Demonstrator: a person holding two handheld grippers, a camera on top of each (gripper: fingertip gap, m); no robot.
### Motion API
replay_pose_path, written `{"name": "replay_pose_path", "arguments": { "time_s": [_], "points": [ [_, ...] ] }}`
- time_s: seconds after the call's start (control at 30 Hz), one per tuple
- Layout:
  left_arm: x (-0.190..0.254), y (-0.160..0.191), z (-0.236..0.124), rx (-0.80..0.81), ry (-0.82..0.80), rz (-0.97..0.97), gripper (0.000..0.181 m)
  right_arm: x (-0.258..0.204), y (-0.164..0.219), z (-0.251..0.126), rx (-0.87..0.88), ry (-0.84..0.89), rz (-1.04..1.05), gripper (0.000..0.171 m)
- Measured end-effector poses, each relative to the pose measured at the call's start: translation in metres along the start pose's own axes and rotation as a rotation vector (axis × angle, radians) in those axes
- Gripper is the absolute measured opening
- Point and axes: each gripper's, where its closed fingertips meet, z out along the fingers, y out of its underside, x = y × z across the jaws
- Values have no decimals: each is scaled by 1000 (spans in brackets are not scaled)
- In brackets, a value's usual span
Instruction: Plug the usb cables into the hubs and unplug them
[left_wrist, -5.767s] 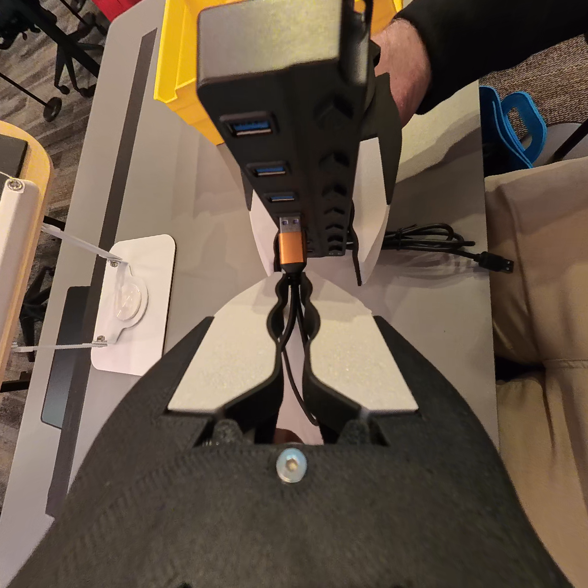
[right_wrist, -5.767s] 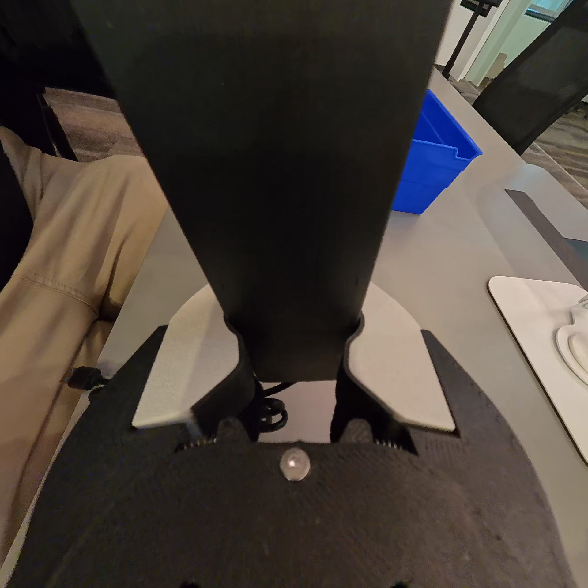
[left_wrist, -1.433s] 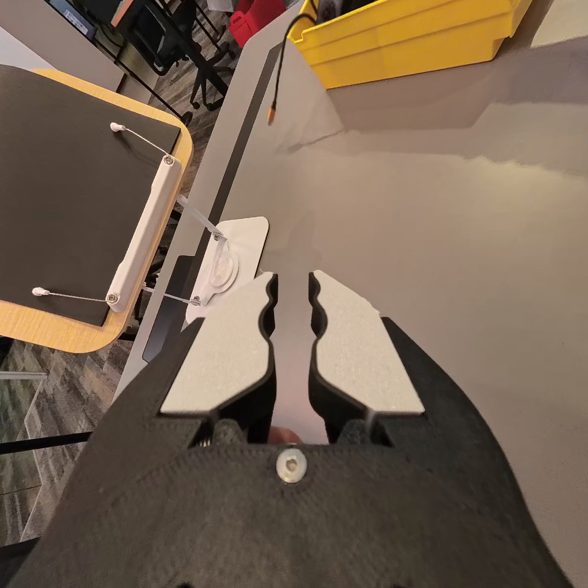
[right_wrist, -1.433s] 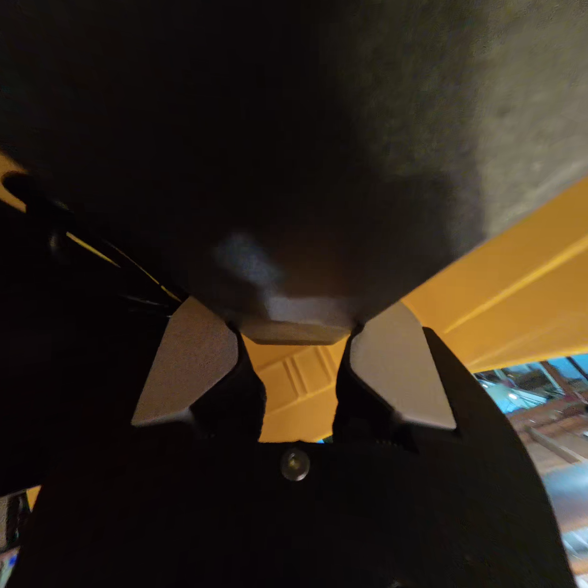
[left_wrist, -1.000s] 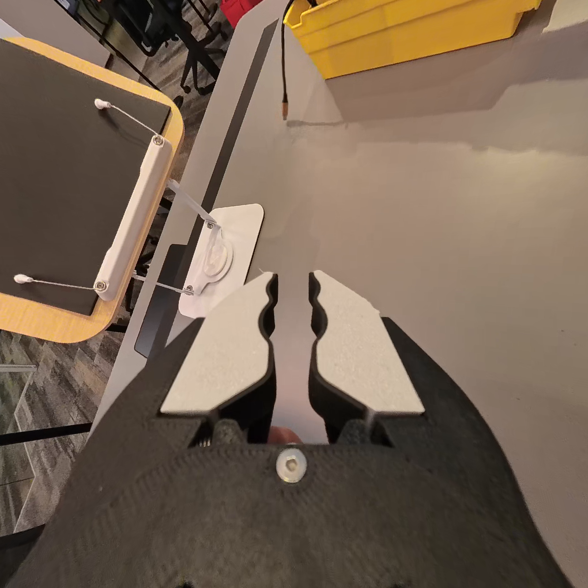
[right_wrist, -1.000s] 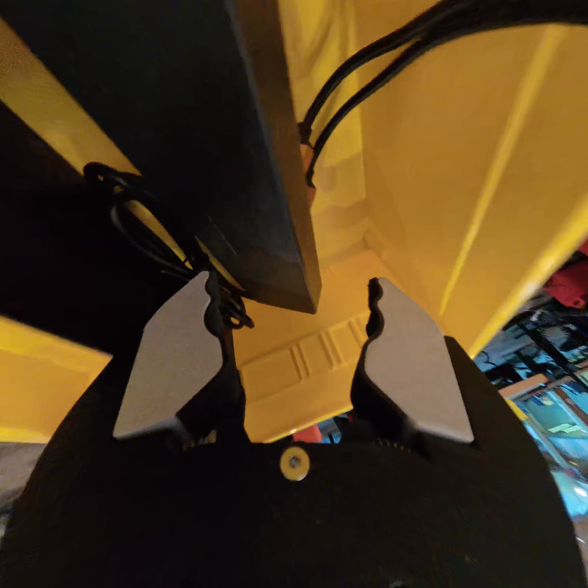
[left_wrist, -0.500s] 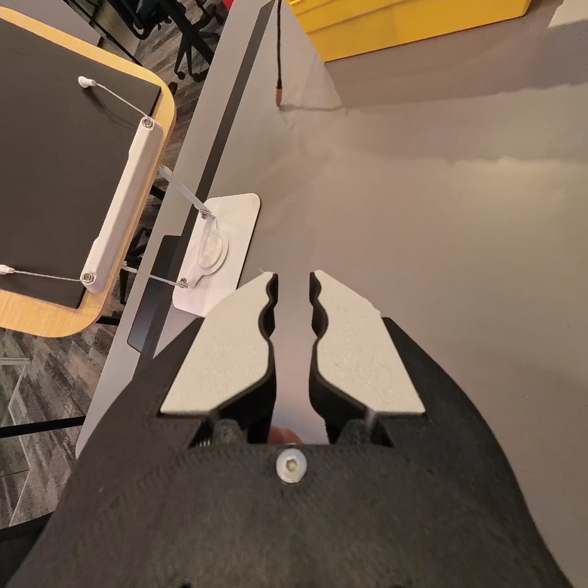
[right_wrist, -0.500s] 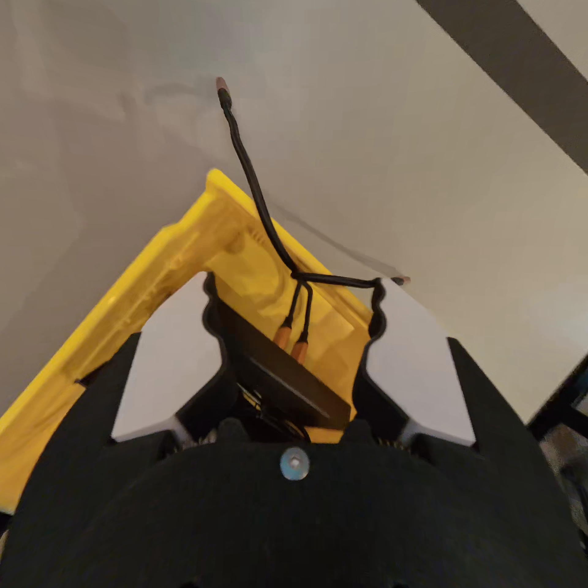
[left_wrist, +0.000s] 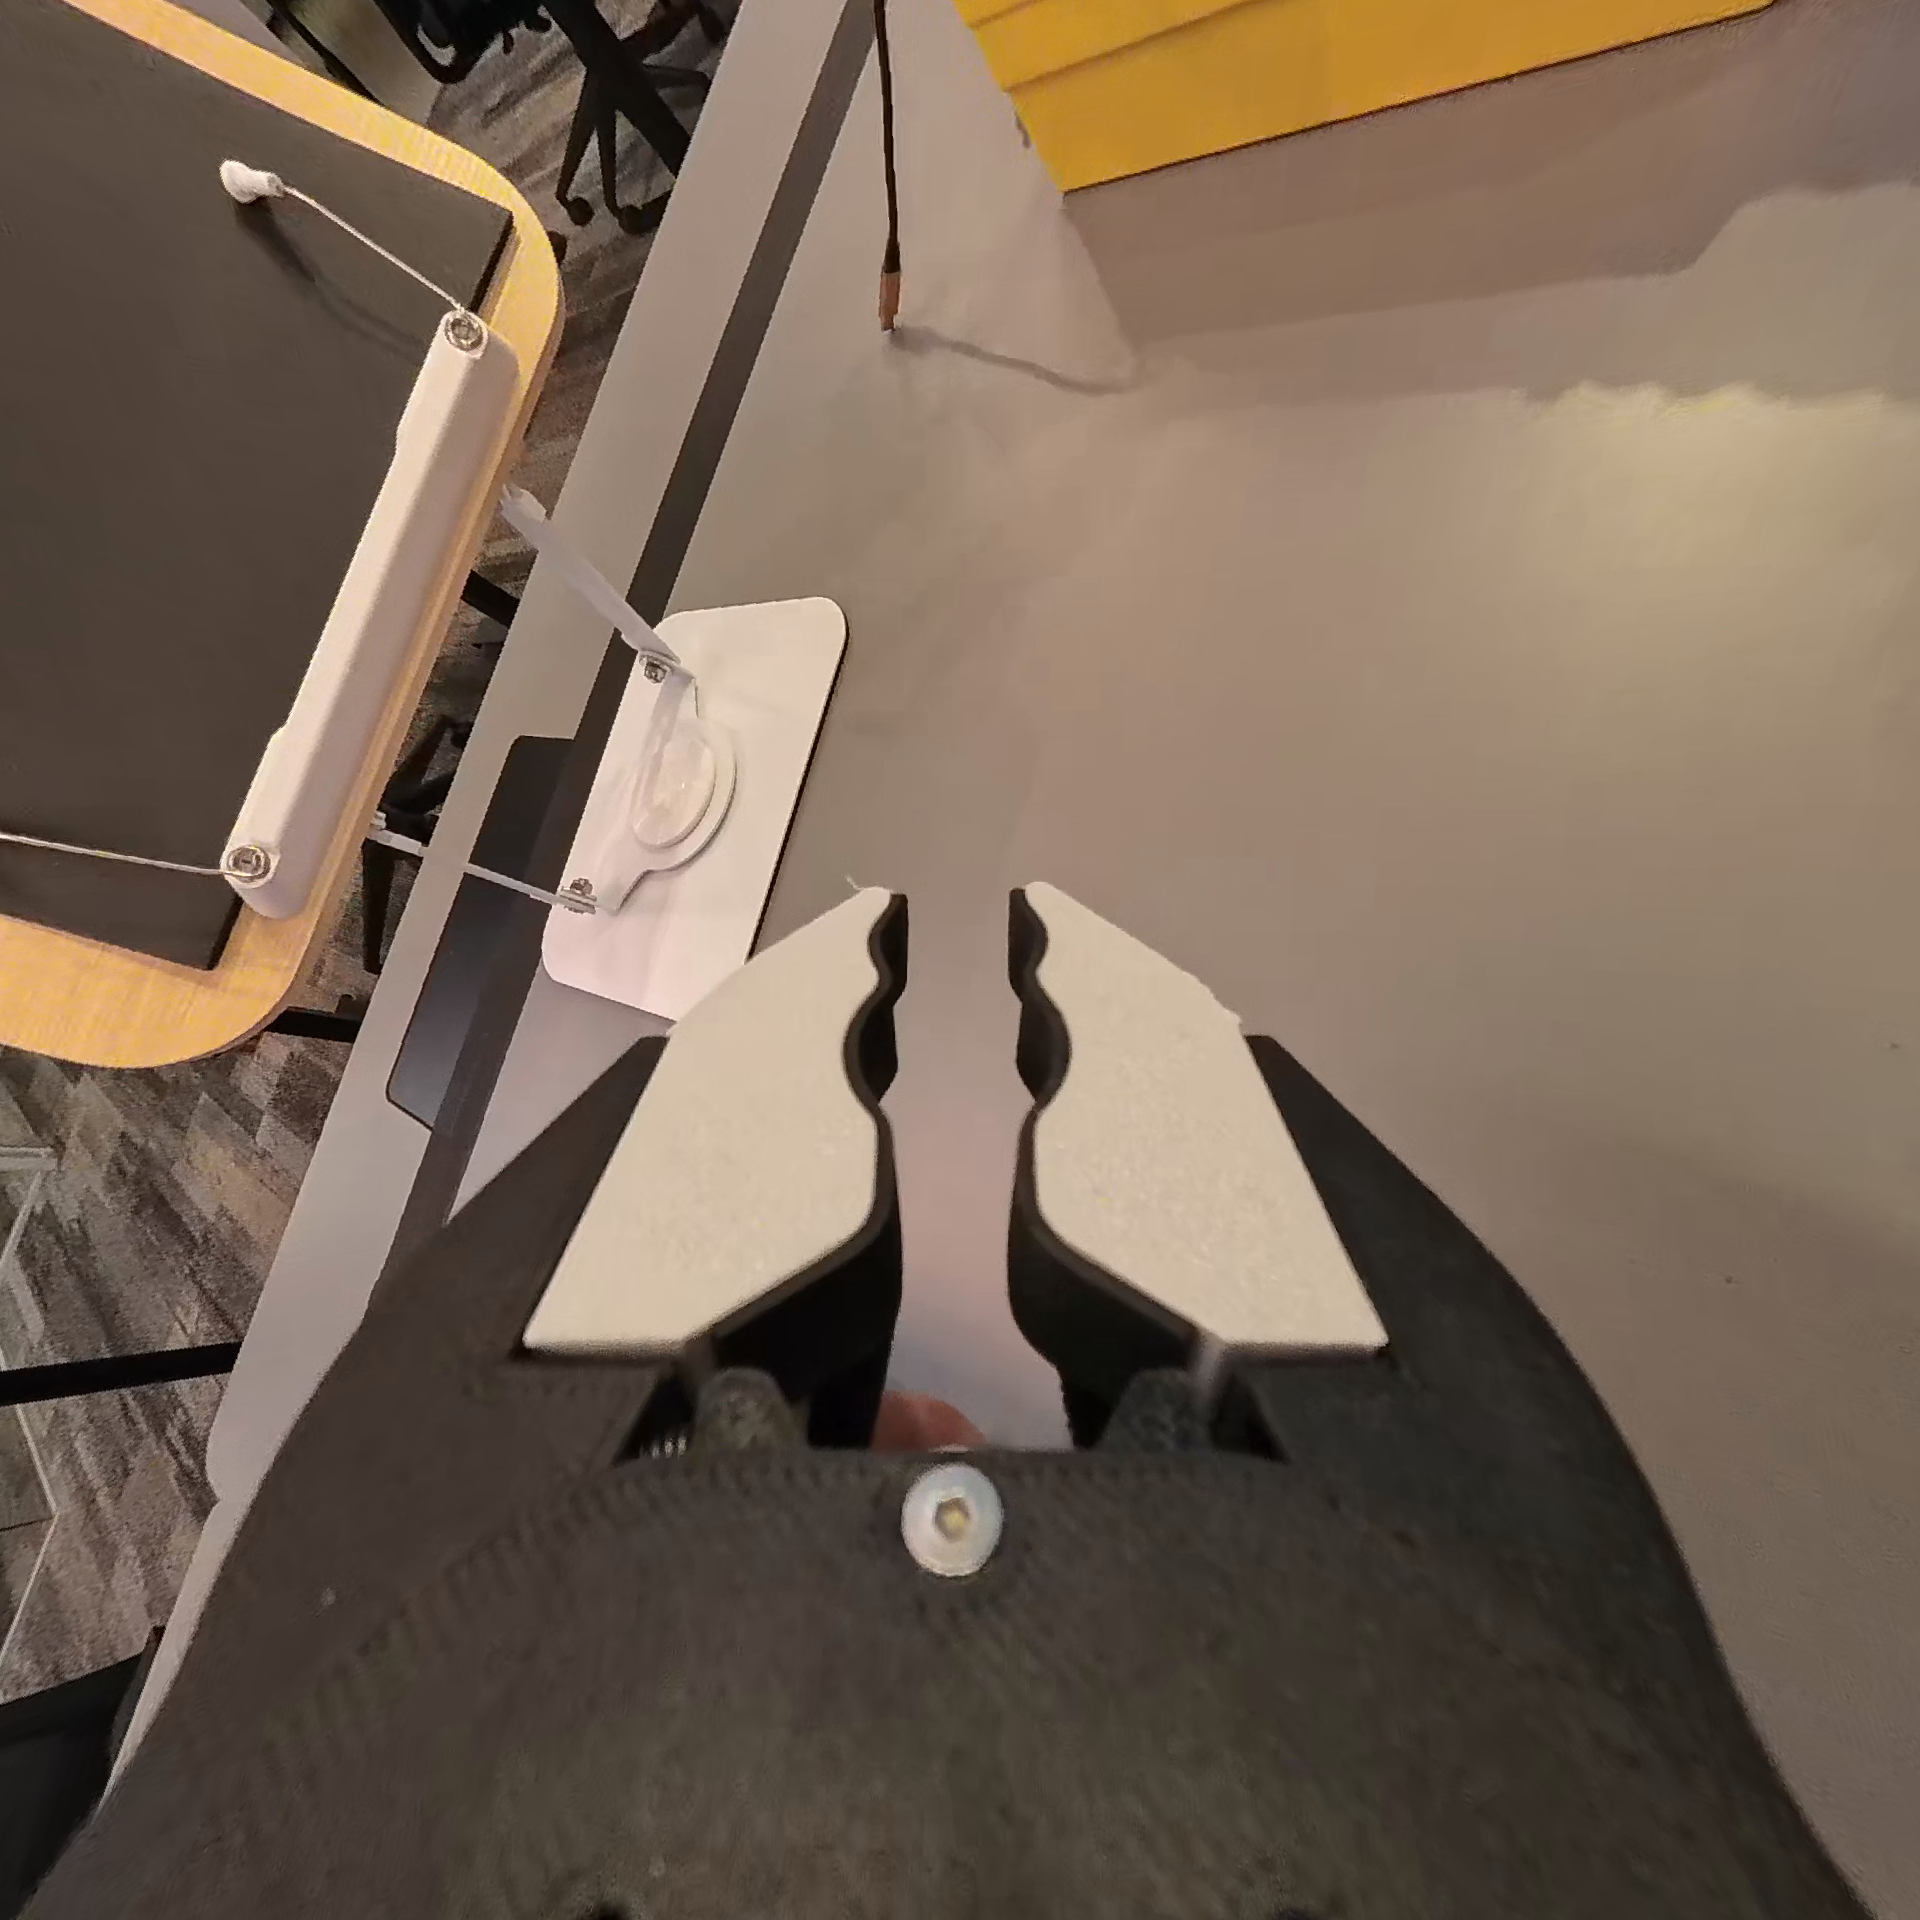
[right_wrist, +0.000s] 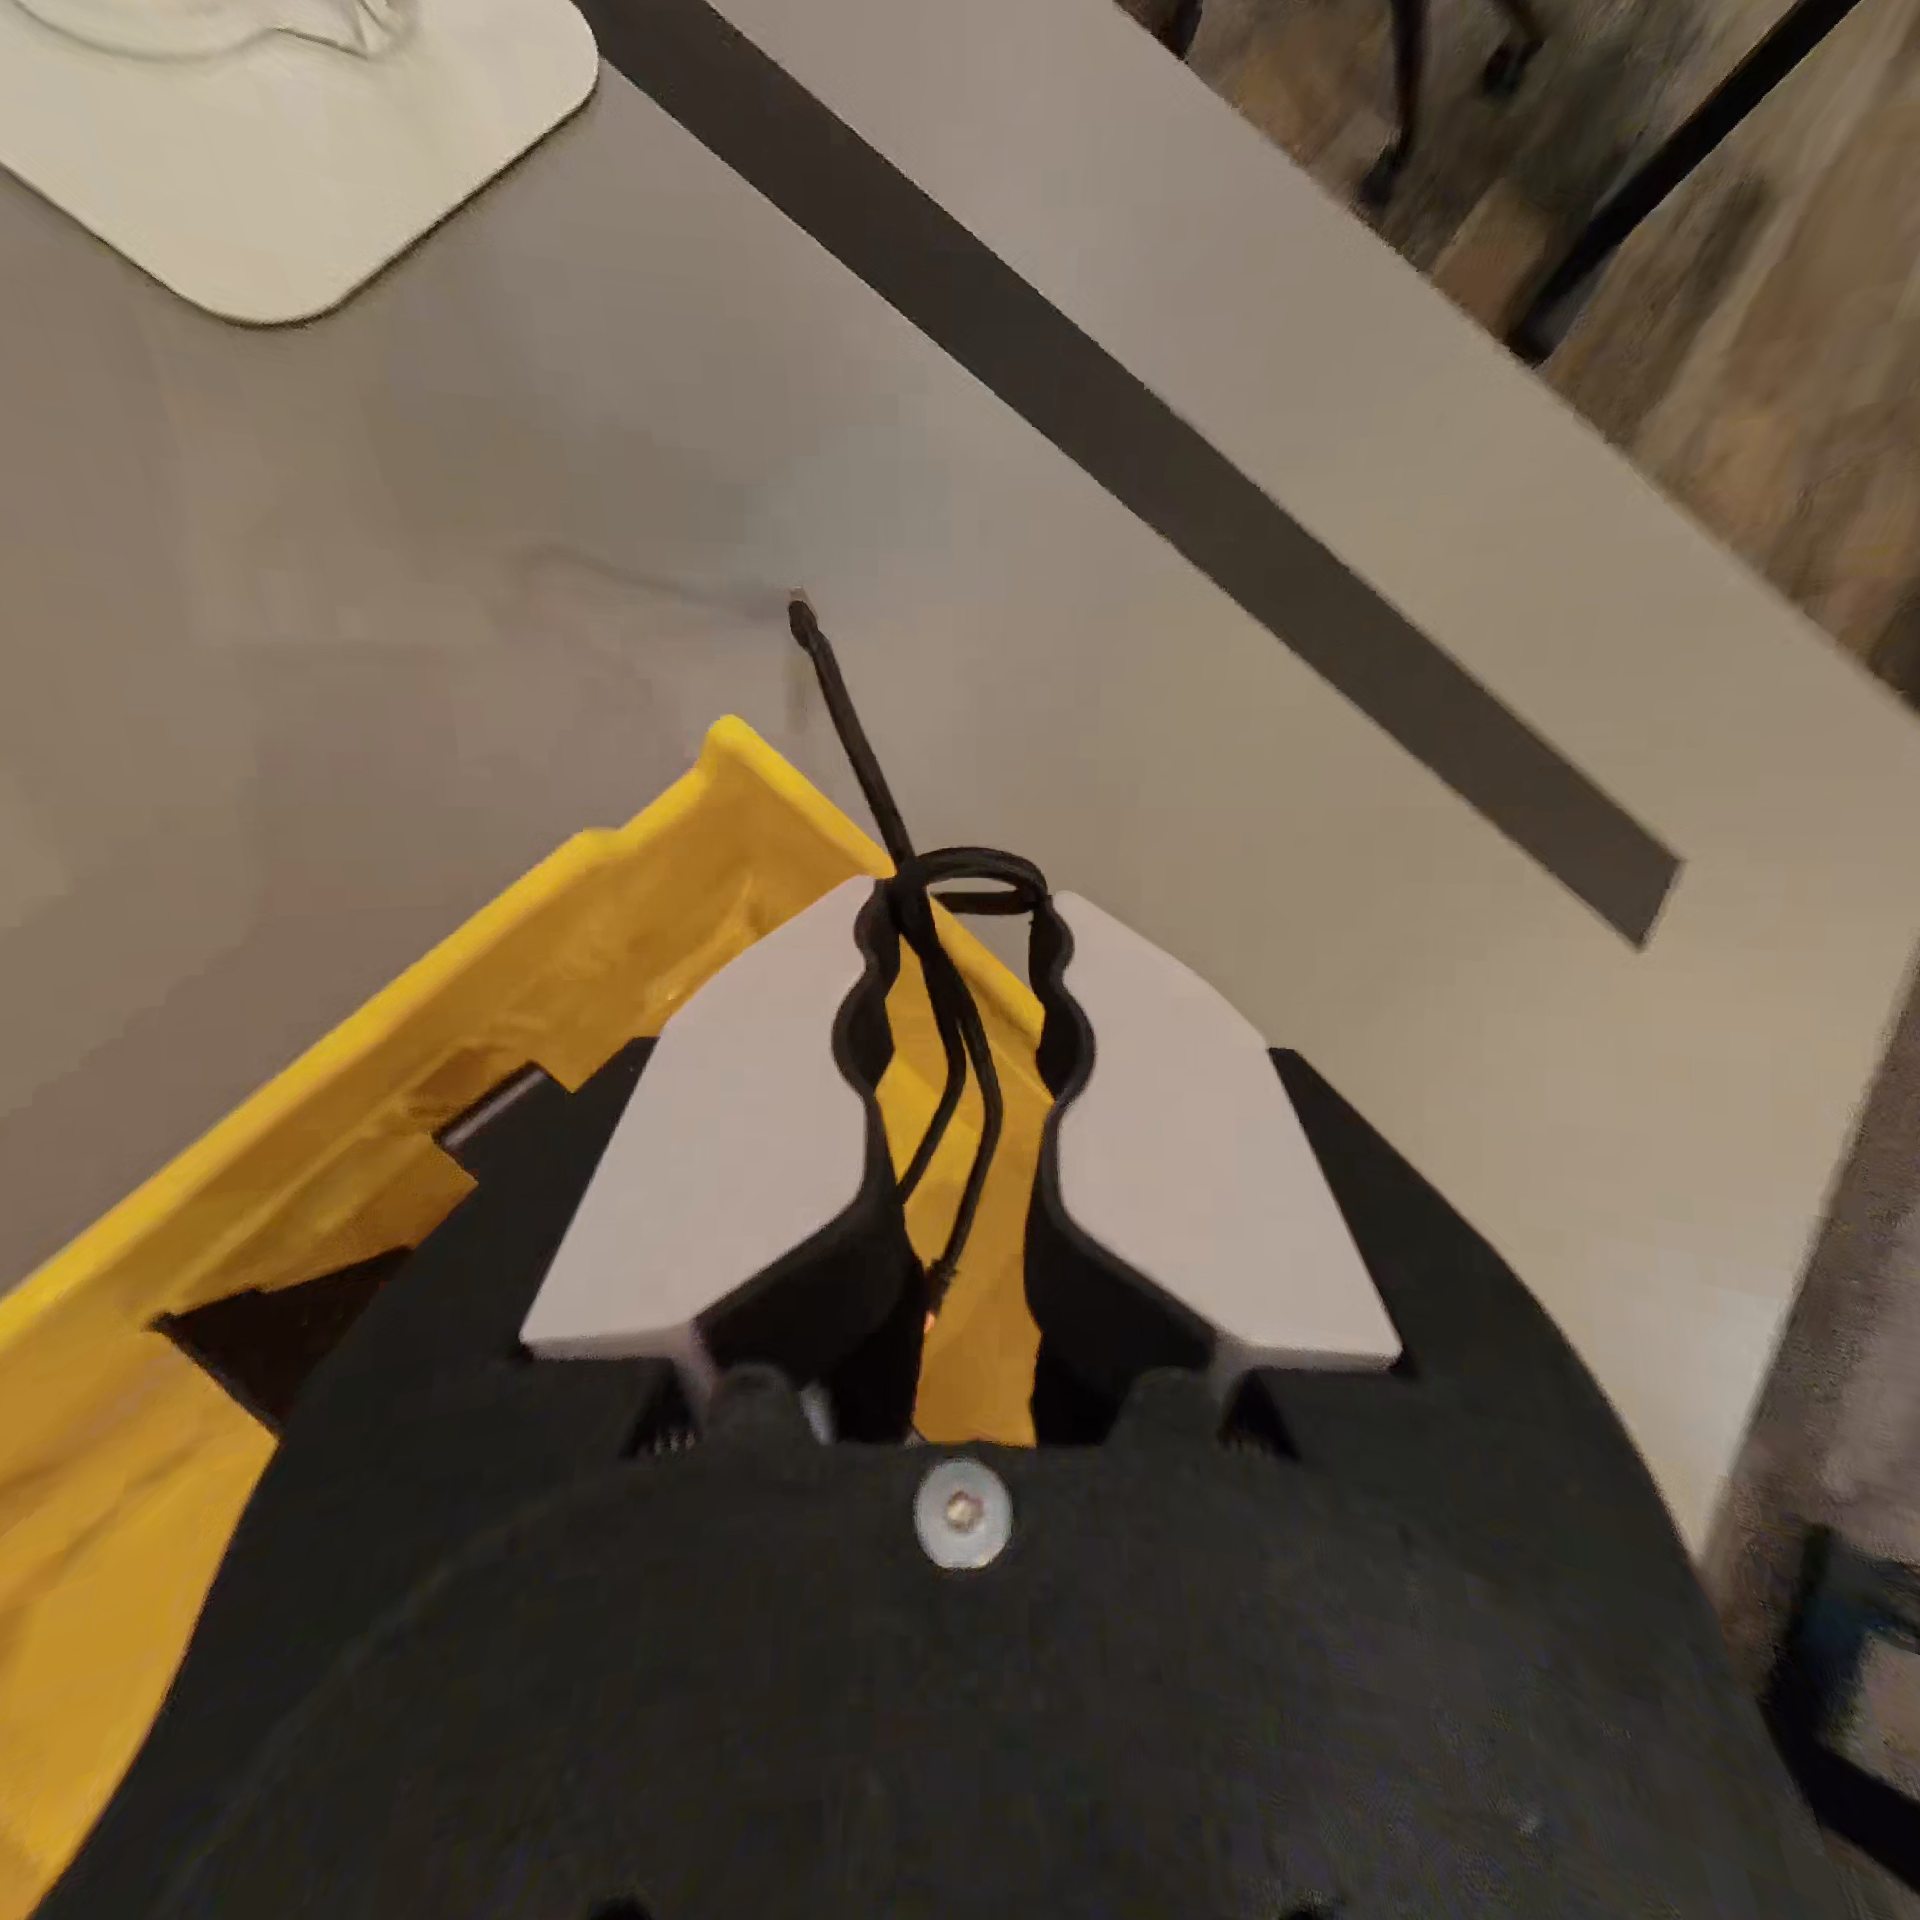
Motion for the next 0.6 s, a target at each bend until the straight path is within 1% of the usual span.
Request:
{"name": "replay_pose_path", "arguments": {
  "time_s": [0.07, 0.13, 0.17, 0.2, 0.23, 0.3, 0.37, 0.4, 0.43, 0.47, 0.5, 0.57, 0.6],
  "points": [
    [1, 1, 1, -2, 2, 0, 18, -4, -6, -7, 70, 12, -49, 23],
    [1, 2, 1, -7, 1, 0, 18, 2, -4, -16, 84, 89, -108, 19],
    [1, 2, 2, -9, 1, 0, 18, 1, -2, -19, 90, 110, -173, 14],
    [1, 3, 2, -10, 1, -1, 18, 3, 3, -22, 69, 153, -231, 4],
    [1, 3, 2, -12, 1, -1, 18, 6, 11, -25, 33, 191, -286, 4],
    [2, 4, 3, -13, 2, -2, 18, 1, 26, -24, -3, 176, -349, 6],
    [3, 4, 4, -11, 8, -4, 18, 1, 39, -19, -38, 157, -327, 8],
    [4, 4, 5, -13, 11, -3, 18, 4, 38, -18, -23, 168, -305, 9],
    [5, 4, 6, -16, 14, -1, 18, 7, 34, -18, -8, 181, -268, 15],
    [6, 4, 7, -19, 16, 2, 18, 10, 28, -17, 5, 184, -231, 32],
    [7, 4, 8, -23, 18, 5, 18, 10, 26, -13, -6, 164, -196, 43],
    [8, 5, 9, -29, 17, 13, 18, 7, 29, 0, -90, 98, -122, 59],
    [8, 5, 9, -33, 15, 16, 18, 4, 29, 5, -112, 55, -89, 63]
  ]
}}
